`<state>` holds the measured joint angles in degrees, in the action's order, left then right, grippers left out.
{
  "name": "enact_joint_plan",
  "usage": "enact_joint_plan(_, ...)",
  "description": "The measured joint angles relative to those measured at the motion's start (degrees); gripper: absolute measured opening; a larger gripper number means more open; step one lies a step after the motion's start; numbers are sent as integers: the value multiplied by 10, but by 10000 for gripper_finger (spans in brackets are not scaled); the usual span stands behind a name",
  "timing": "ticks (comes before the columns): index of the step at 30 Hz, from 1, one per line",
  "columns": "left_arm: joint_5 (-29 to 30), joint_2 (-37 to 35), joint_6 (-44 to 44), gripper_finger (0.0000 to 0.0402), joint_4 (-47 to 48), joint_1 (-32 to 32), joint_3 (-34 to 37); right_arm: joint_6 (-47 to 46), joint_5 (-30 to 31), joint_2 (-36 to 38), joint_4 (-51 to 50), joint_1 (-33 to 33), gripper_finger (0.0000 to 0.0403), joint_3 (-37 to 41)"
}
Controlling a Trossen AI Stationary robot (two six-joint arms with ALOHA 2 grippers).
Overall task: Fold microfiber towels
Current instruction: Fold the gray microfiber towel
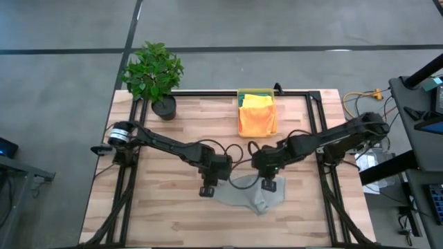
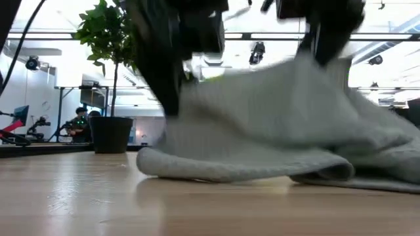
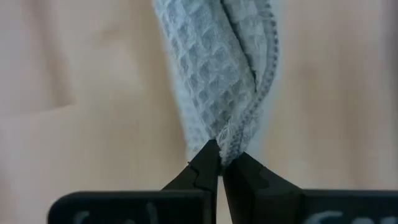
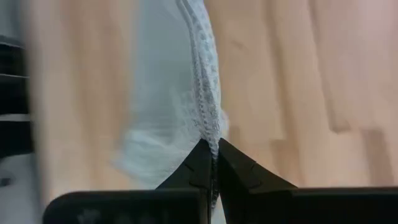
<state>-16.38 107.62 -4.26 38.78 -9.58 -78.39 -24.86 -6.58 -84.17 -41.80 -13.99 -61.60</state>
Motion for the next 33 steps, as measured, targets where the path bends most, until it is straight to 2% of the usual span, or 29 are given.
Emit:
enact_joint_plan(3,-81,-41,1,0,4,-4,-3,0,-40,34,0,-5,9,-28)
enact_joint_plan(5,-109,-68,4,0,6,-5,-3,-4,-43,55,4,-7,9,-46)
enact_joint_plan(7,-106,-98,14,0,5,-4,-2,-2,-34,71,3,-6,9,-60)
enact_joint_plan(11,-88,-139,18,0,-18,-1,-1,-2,22,81,3,-6,8,-65)
enact_joint_plan(14,-88,-141,17,0,-31,0,0,-5,19,64,7,-6,9,-46)
enact_joint_plan(16,-113,-134,9,0,-27,0,1,-10,-18,43,35,-6,8,-28)
enact_joint_plan(18,-162,-124,-16,0,-33,-4,2,-24,-81,21,71,-9,8,-7)
enact_joint_plan(22,-328,-109,-74,0,-45,-31,17,-80,-209,-11,166,-30,8,3)
enact_joint_plan(25,-417,-114,-94,0,-55,-68,19,-119,-263,-15,254,-49,8,-10)
enact_joint_plan(27,-402,-126,-79,0,-65,-89,19,-125,-269,-12,296,-57,8,-18)
enact_joint_plan(28,-366,-130,-66,0,-68,-97,19,-121,-261,-10,295,-60,8,-21)
enact_joint_plan(33,-63,-133,-44,0,-61,-106,39,-79,-142,-16,182,-51,8,-3)
